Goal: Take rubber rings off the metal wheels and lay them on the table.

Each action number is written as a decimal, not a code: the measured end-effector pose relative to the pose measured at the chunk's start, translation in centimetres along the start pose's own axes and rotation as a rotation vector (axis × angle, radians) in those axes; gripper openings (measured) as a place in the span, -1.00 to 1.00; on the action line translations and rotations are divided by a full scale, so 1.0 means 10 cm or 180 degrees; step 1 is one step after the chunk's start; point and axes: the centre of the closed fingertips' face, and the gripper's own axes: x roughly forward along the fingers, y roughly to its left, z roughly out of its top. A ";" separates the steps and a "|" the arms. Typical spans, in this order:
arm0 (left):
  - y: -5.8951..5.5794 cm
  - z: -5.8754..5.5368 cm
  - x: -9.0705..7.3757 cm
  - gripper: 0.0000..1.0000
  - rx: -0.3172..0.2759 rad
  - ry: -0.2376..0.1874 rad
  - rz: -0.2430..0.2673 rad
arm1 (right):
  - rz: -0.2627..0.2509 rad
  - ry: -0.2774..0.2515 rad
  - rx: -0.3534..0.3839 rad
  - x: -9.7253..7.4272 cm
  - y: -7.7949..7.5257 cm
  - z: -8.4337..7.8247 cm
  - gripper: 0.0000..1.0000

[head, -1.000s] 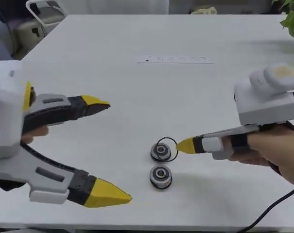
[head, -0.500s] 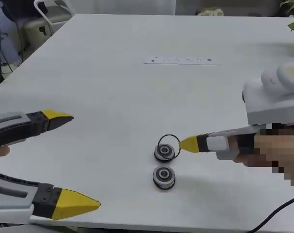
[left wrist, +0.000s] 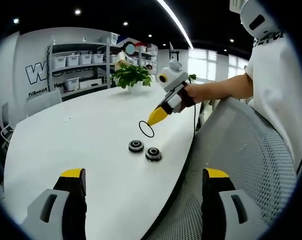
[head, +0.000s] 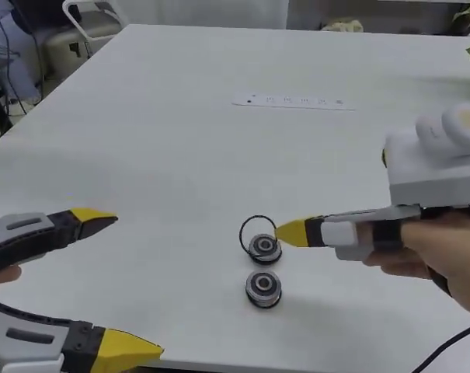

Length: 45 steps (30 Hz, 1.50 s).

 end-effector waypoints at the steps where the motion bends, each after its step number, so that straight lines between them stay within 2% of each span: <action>1: 0.00 0.00 0.00 0.93 0.0003 0.0001 -0.0005 | 0.0006 0.0001 -0.0006 0.01 0.01 0.00 -1.00; 5: -0.03 -0.02 0.01 0.94 -0.0036 0.0007 -0.0042 | 0.0063 0.0030 -0.0077 0.11 0.10 -0.04 -1.00; 10: -0.02 -0.02 0.01 0.94 -0.0069 -0.0013 -0.0031 | 0.0106 0.0145 -0.0230 0.26 0.21 -0.14 -1.00; 13: -0.04 -0.02 0.01 0.93 -0.0095 -0.0021 -0.0058 | 0.0052 0.0239 -0.0438 0.34 0.21 -0.22 -1.00; 16: -0.03 -0.02 0.01 0.92 -0.0097 -0.0034 -0.0049 | 0.0054 0.0306 -0.0511 0.41 0.24 -0.29 -1.00; 21: -0.02 -0.02 0.01 0.89 -0.0118 -0.0051 -0.0027 | 0.0027 0.0363 -0.0557 0.50 0.21 -0.38 -1.00; 26: -0.02 -0.02 0.01 0.87 -0.0139 -0.0057 -0.0026 | -0.0086 0.0455 -0.0593 0.54 0.11 -0.47 -1.00; 33: 0.00 -0.02 0.00 0.86 -0.0173 -0.0085 -0.0016 | -0.0139 0.0486 -0.0580 0.61 0.08 -0.53 -1.00; 36: 0.00 -0.02 0.00 0.86 -0.0177 -0.0081 -0.0010 | -0.0166 0.0516 -0.0712 0.63 0.08 -0.55 -1.00; 45: 0.01 -0.04 0.00 0.83 -0.0195 -0.0061 0.0007 | -0.0199 0.0566 -0.0854 0.65 0.05 -0.58 -1.00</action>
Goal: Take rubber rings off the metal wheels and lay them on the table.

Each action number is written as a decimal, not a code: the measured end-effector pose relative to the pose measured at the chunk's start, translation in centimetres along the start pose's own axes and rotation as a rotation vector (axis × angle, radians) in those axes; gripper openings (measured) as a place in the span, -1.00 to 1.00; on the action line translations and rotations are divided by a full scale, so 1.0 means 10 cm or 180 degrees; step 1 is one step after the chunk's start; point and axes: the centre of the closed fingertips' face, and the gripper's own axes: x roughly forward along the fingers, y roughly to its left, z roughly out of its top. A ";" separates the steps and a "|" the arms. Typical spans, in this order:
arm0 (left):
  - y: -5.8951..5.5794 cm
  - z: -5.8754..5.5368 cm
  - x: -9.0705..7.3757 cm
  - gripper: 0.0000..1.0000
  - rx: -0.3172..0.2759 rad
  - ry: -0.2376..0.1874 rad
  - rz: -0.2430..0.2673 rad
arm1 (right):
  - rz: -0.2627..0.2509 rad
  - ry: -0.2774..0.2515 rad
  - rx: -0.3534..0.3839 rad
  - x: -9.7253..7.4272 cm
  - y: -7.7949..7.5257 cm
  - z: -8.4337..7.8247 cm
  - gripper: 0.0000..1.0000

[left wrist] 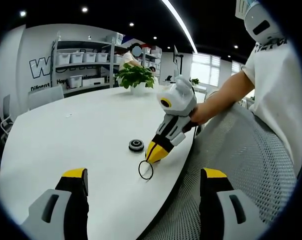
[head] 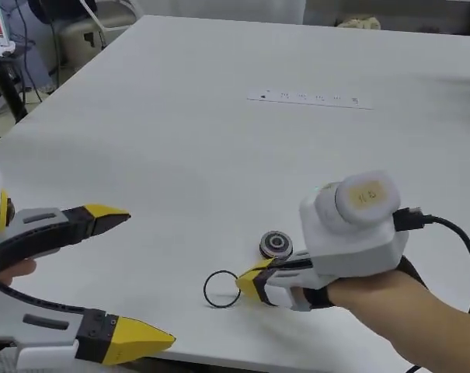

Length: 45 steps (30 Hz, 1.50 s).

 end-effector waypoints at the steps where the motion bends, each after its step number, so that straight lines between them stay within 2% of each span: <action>1: 0.00 0.00 0.00 0.83 -0.0001 -0.0002 0.0002 | 0.0003 0.0000 0.0011 0.00 0.00 0.00 -1.00; 13: 0.00 -0.02 0.00 0.80 0.0005 0.0035 0.0006 | 0.0009 -0.0027 0.0047 -0.03 -0.01 0.03 -0.99; 21: 0.00 -0.02 0.00 0.79 0.0018 0.0049 0.0006 | -0.0028 -0.0236 0.0071 -0.18 -0.09 0.22 -0.98; 28: 0.00 -0.03 0.00 0.78 0.0023 0.0060 0.0007 | -0.0128 -0.0415 0.0074 -0.33 -0.20 0.36 -0.94; 35: -0.02 -0.02 0.00 0.77 0.0038 0.0073 -0.0029 | -0.0197 -0.0644 0.0260 -0.51 -0.38 0.48 -0.90; 37: -0.04 0.01 0.00 0.77 0.0086 0.0032 -0.0045 | -0.0211 -0.0690 0.0307 -0.56 -0.42 0.48 -0.88; 42: -0.08 0.06 0.01 0.77 0.0043 -0.0037 -0.0093 | -0.0246 -0.0726 0.0314 -0.64 -0.51 0.44 -0.87; 44: -0.09 0.07 0.01 0.76 0.0050 -0.0042 -0.0108 | -0.0116 -0.0710 0.0171 -0.66 -0.47 0.41 -0.87; 45: -0.08 0.09 0.01 0.75 0.0080 -0.0060 -0.0097 | -0.0139 -0.0693 0.0121 -0.67 -0.49 0.39 -0.86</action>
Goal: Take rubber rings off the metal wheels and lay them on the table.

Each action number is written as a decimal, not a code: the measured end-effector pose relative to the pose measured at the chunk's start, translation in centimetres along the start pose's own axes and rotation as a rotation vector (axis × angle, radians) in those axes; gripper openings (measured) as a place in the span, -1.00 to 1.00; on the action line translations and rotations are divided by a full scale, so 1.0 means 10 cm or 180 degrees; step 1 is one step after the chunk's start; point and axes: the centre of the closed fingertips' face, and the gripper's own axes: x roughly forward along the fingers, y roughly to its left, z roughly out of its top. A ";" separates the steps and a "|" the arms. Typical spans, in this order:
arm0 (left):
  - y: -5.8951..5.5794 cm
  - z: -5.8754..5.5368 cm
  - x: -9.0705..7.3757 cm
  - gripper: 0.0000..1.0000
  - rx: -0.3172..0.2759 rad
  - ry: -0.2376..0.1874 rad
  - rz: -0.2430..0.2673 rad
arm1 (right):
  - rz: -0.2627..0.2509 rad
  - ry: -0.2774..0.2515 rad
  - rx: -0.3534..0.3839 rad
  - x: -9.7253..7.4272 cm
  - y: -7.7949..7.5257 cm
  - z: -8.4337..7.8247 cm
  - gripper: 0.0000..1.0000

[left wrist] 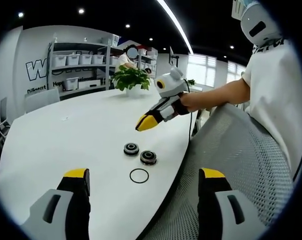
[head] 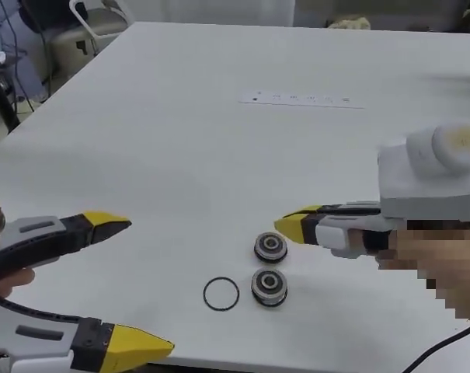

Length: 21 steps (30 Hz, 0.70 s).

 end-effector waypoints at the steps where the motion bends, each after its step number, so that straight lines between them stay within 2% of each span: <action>1: 0.00 0.01 0.00 0.74 0.0009 -0.0010 0.0001 | -0.0031 0.0075 -0.0135 -0.02 -0.03 -0.04 -0.84; 3: -0.01 0.03 0.00 0.75 0.0000 -0.0019 -0.0017 | -0.0003 0.0123 -0.0276 -0.04 -0.03 -0.07 -0.82; 8: -0.03 0.05 0.02 0.77 0.0056 0.0017 -0.0073 | 0.0121 0.0223 -0.0363 -0.04 0.01 -0.16 -0.77; 13: -0.04 0.19 0.03 0.78 0.0099 -0.0035 -0.0107 | 0.0185 0.0385 -0.0471 -0.03 0.02 -0.28 -0.75; 15: -0.05 0.28 0.04 0.78 0.0163 -0.0077 -0.0129 | 0.0205 0.0467 -0.0486 -0.02 0.01 -0.35 -0.74; 17: -0.07 0.39 0.05 0.78 0.0173 -0.0185 -0.0177 | 0.0201 0.0600 -0.0536 -0.01 0.00 -0.44 -0.73; 18: -0.10 0.50 0.06 0.78 0.0157 -0.0284 -0.0228 | 0.0192 0.0649 -0.0565 -0.01 -0.01 -0.48 -0.72; 21: -0.15 0.66 0.09 0.77 0.0235 -0.0372 -0.0289 | 0.0237 0.0781 -0.0601 0.01 -0.01 -0.58 -0.69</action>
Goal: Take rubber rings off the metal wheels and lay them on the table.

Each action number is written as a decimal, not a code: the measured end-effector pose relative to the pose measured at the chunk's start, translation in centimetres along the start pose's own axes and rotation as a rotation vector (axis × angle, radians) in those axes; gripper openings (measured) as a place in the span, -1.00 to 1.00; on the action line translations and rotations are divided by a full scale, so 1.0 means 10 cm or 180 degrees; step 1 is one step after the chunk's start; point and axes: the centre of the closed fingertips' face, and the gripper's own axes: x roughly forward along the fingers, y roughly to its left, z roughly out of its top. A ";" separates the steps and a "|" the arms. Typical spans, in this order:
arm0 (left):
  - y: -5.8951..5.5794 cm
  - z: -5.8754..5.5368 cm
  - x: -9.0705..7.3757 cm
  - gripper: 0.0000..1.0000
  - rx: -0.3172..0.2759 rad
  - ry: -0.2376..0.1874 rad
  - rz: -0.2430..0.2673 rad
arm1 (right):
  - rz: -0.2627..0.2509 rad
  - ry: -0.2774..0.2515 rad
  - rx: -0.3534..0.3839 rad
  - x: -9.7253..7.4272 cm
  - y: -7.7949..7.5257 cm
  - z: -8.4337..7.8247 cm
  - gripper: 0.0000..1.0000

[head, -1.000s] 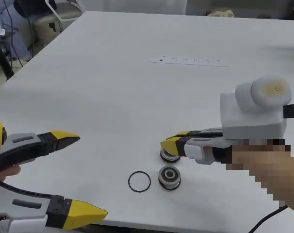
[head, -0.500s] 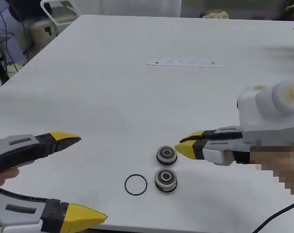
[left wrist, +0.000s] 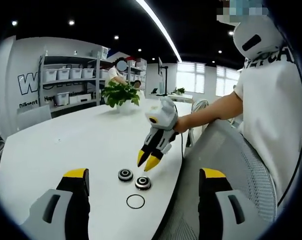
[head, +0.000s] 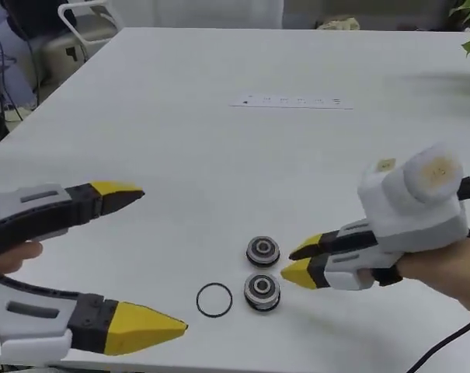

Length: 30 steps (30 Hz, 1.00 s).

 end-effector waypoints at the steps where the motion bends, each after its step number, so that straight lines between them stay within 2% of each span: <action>1: -0.01 0.04 0.02 0.77 0.0028 -0.0011 -0.0019 | 0.0023 0.0026 -0.0006 0.01 0.01 -0.02 -0.68; 6: -0.08 0.18 0.13 0.80 0.0156 0.0045 -0.0176 | 0.0095 0.0164 -0.0097 0.05 0.06 -0.11 -0.60; 10: -0.12 0.20 0.26 0.75 0.0382 0.0190 -0.0310 | 0.0136 0.0227 -0.0188 0.09 0.10 -0.14 -0.58; 13: -0.18 0.22 0.38 0.68 0.0405 0.0164 -0.0473 | 0.0166 0.0263 -0.0260 0.11 0.13 -0.16 -0.59; 15: -0.25 0.18 0.46 0.62 0.0385 0.0200 -0.0642 | 0.0186 0.0295 -0.0311 0.13 0.15 -0.18 -0.59; 21: -0.33 0.09 0.71 0.53 0.0471 0.0330 -0.0815 | 0.0200 0.0345 -0.0395 0.15 0.17 -0.21 -0.57; 23: -0.32 0.06 0.75 0.50 0.0509 0.0360 -0.0830 | 0.0201 0.0362 -0.0418 0.16 0.17 -0.22 -0.57; 27: -0.22 0.03 0.84 0.43 0.0507 0.0325 -0.0780 | 0.0192 0.0371 -0.0445 0.17 0.17 -0.22 -0.57; 30: -0.14 -0.04 0.93 0.42 0.0496 0.0343 -0.0728 | 0.0178 0.0356 -0.0472 0.18 0.17 -0.21 -0.59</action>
